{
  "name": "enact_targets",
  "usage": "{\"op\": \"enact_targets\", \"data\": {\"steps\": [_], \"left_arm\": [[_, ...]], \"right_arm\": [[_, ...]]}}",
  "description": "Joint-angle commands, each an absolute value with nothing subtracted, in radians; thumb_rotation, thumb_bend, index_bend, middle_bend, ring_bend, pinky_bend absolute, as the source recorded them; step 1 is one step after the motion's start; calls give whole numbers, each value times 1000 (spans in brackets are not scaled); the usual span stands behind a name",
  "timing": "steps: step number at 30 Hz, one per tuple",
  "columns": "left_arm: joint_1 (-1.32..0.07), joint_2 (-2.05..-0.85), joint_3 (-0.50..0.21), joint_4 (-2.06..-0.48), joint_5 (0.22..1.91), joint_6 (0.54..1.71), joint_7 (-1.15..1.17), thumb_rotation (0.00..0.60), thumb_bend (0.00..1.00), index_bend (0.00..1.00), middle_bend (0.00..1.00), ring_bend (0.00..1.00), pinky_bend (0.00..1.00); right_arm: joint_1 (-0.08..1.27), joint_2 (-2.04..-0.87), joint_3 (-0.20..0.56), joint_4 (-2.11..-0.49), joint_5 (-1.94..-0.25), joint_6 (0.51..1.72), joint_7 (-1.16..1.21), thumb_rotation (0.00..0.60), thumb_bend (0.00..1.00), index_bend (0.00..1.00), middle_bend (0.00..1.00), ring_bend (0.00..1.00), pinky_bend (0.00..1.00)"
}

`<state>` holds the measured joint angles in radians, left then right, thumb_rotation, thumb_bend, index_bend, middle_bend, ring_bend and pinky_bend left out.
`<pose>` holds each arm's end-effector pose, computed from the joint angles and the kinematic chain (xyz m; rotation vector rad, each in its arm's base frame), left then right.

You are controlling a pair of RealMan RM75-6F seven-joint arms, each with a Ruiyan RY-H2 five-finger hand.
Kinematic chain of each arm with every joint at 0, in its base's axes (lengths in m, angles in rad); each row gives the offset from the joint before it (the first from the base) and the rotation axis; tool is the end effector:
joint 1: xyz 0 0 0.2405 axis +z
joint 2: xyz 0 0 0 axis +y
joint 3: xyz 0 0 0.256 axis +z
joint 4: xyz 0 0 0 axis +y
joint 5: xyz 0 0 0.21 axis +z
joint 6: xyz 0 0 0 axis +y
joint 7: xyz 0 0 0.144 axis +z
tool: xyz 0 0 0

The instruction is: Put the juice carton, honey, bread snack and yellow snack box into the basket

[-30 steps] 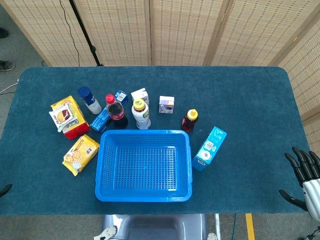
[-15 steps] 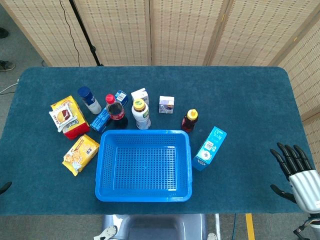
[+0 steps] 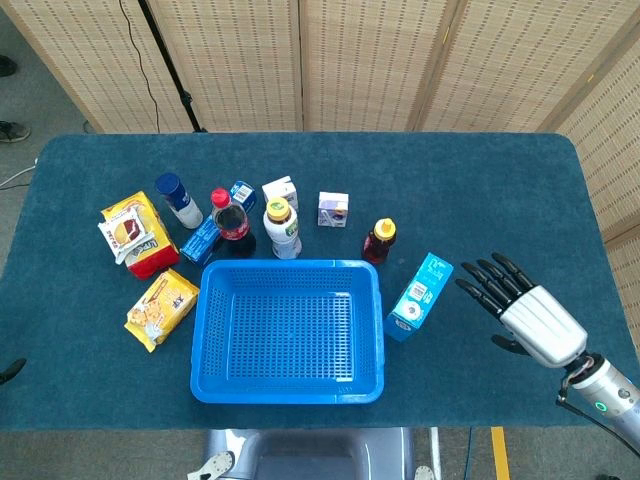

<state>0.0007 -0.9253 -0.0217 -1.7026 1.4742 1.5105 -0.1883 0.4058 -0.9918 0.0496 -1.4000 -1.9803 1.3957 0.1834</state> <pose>-0.3222 0.1476 0.2134 -1.2728 -1.0201 -0.8968 -0.2467 -0.2604 0.1757 2.0524 -0.3984 1.0380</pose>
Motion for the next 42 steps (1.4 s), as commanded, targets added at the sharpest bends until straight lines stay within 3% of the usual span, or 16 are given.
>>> {"op": "enact_targets", "data": {"steps": [1, 10, 20, 26, 29, 30, 34, 38, 42], "left_arm": [[-8, -928, -26, -1711, 1462, 1495, -171, 600, 144, 0, 0, 0, 0], [-12, -927, -32, -1724, 1433, 1479, -152, 600, 143, 0, 0, 0, 0], [-25, -933, -41, -1728, 1399, 1449, -130, 600, 143, 0, 0, 0, 0], [-28, -935, -44, -1729, 1389, 1442, -126, 600, 143, 0, 0, 0, 0], [-29, -936, -46, -1729, 1386, 1440, -126, 600, 143, 0, 0, 0, 0], [-29, -936, -46, -1729, 1385, 1439, -126, 600, 143, 0, 0, 0, 0], [-31, -937, -45, -1729, 1388, 1436, -127, 600, 144, 0, 0, 0, 0], [-32, -936, -44, -1729, 1390, 1434, -128, 600, 144, 0, 0, 0, 0], [-30, -934, -44, -1730, 1391, 1436, -135, 600, 143, 0, 0, 0, 0]], "right_arm": [[480, -978, 55, -1441, -1991, 1283, 120, 600, 0, 0, 0, 0, 0], [588, -987, 70, -1504, -1927, 1088, -7, 600, 0, 0, 0, 0, 0], [658, -989, 78, -1567, -1872, 968, -125, 600, 0, 0, 0, 0, 6], [685, -1001, 78, -1587, -1827, 906, -201, 600, 0, 44, 7, 0, 111], [691, -1016, 69, -1584, -1823, 918, -158, 600, 149, 180, 118, 78, 236], [692, -1018, 67, -1581, -1824, 922, -147, 600, 260, 247, 188, 140, 276], [693, -1039, 55, -1557, -1847, 978, -86, 600, 548, 476, 428, 351, 389], [681, -1063, 42, -1508, -1894, 1083, -29, 600, 694, 617, 552, 464, 451], [665, -1070, 44, -1469, -1922, 1190, 7, 600, 758, 654, 587, 494, 461]]}}
